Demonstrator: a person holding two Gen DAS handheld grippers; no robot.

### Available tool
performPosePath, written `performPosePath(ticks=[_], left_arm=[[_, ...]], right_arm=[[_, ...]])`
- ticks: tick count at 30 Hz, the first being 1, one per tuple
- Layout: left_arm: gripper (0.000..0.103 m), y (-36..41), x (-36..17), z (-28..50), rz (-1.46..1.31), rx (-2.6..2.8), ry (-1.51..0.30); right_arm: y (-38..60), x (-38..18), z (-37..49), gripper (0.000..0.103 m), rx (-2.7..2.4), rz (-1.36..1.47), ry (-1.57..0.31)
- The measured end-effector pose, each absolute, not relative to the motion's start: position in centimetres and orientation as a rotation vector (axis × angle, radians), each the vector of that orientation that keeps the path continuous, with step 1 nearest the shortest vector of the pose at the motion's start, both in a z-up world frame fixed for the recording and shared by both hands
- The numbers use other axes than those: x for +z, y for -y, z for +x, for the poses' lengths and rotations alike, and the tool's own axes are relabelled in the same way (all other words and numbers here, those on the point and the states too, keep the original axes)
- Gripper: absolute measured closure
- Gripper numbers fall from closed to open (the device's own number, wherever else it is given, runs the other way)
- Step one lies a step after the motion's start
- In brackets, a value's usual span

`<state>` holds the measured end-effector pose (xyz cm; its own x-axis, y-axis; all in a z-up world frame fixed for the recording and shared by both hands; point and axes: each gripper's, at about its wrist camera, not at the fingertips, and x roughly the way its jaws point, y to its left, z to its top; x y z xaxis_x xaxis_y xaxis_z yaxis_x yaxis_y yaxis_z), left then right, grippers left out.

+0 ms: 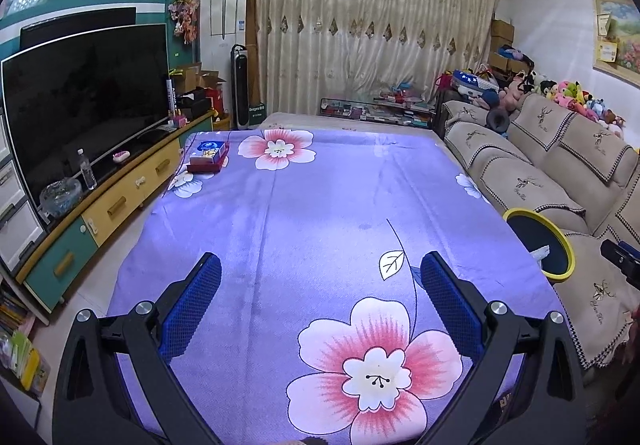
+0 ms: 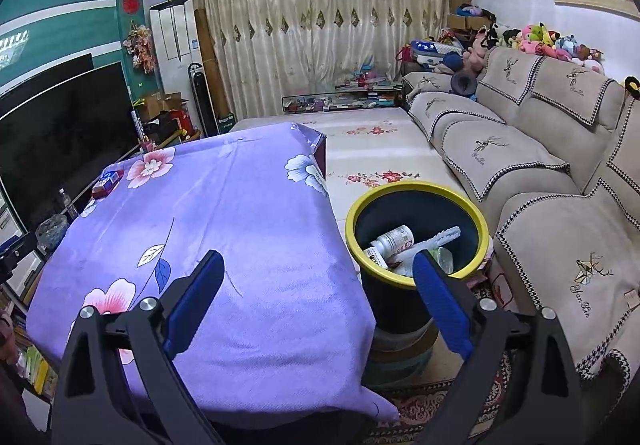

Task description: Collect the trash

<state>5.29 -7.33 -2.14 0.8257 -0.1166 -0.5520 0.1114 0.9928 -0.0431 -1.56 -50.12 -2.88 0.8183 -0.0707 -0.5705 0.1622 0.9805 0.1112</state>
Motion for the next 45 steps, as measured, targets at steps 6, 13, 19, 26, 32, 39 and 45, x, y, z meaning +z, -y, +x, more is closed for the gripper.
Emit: performPosePath(ticks=[6, 13, 19, 26, 32, 39, 45], left_arm=[[0.005, 7.50, -1.81, 5.18, -0.005, -0.125, -0.585], [0.005, 7.68, -1.58, 5.04, 0.001, -0.130, -0.586], [0.005, 7.72, -1.47, 5.10, 0.007, -0.132, -0.586], [0.005, 7.76, -1.36, 5.26, 0.008, -0.139, -0.589], [0.005, 7.76, -1.50, 5.38, 0.009, -0.141, -0.595], [0.005, 7.80, -1.59, 5.54, 0.014, -0.144, -0.597], [0.005, 7.83, -1.65, 5.62, 0.017, -0.145, -0.601]], right_arm=[[50.16, -2.80, -1.60, 0.012, -0.121, 0.158, -0.601], [50.16, -2.76, -1.57, 0.012, -0.121, 0.159, -0.600], [50.23, -2.85, -1.45, 0.012, -0.120, 0.161, -0.606], [50.24, -2.91, -1.38, 0.012, -0.121, 0.162, -0.607], [50.26, -3.06, -1.25, 0.012, -0.120, 0.164, -0.609], [50.28, -3.05, -1.26, 0.012, -0.119, 0.164, -0.609], [50.25, -3.33, -1.06, 0.012, -0.118, 0.165, -0.612]])
